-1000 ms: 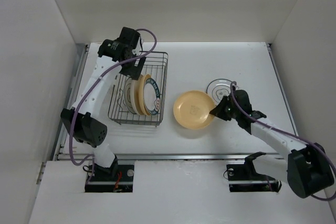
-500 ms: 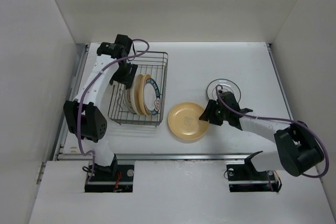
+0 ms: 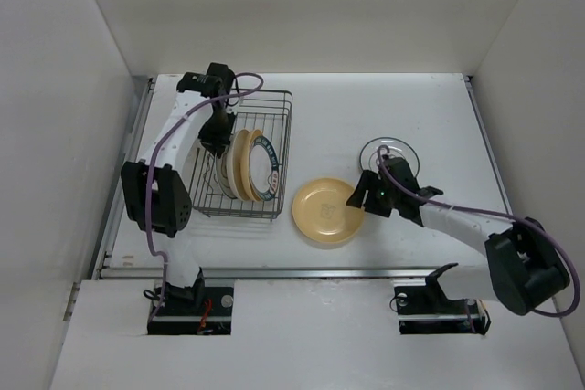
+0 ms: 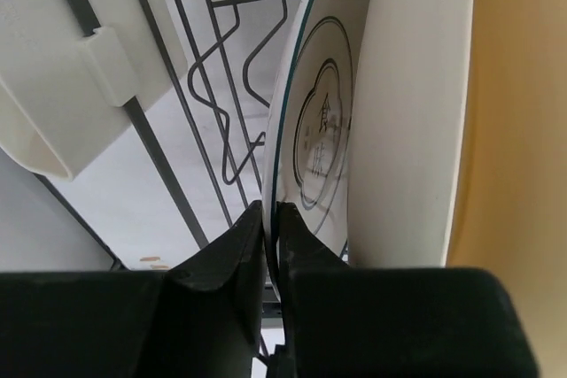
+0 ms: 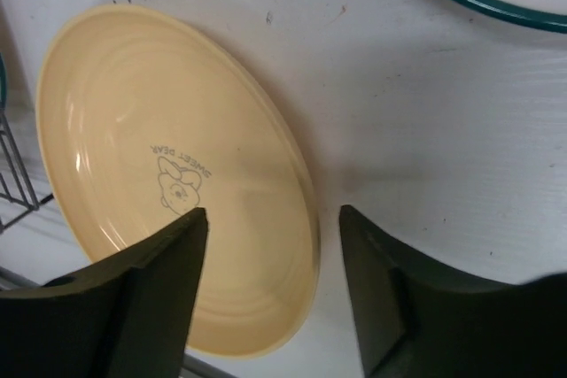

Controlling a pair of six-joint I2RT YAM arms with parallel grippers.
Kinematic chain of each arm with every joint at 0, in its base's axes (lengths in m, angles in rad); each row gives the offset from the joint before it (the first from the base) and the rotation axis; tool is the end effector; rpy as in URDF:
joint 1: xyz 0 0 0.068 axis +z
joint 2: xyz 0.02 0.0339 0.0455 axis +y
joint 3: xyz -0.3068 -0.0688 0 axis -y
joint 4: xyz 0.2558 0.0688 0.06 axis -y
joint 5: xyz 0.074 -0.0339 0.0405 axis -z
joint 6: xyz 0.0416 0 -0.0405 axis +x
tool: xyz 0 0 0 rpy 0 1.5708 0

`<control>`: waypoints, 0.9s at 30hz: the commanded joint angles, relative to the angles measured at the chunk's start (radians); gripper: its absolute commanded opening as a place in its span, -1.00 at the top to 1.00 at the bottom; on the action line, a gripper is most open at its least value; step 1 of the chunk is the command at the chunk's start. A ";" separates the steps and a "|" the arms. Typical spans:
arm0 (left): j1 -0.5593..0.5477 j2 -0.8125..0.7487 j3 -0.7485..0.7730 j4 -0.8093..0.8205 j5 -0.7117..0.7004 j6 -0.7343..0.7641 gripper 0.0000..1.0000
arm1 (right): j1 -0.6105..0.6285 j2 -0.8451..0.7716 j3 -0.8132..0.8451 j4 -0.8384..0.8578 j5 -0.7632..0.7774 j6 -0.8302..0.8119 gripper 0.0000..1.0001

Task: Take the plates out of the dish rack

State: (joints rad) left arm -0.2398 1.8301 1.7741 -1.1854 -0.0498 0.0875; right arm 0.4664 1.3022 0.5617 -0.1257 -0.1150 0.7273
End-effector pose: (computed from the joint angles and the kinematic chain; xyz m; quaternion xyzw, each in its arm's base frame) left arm 0.3840 -0.0918 0.3463 0.1566 0.9737 0.0120 0.1653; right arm 0.2145 0.1133 0.1931 0.1022 0.9316 0.2382 0.2546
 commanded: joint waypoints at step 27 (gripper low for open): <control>-0.110 -0.236 0.438 0.296 -0.230 0.011 1.00 | 0.008 -0.196 0.326 0.058 -0.107 -0.134 -0.69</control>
State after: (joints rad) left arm -0.3447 1.6646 2.1651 -0.9848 -0.4164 0.1173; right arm 0.4664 1.1320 0.8291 -0.2291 -0.1158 0.5980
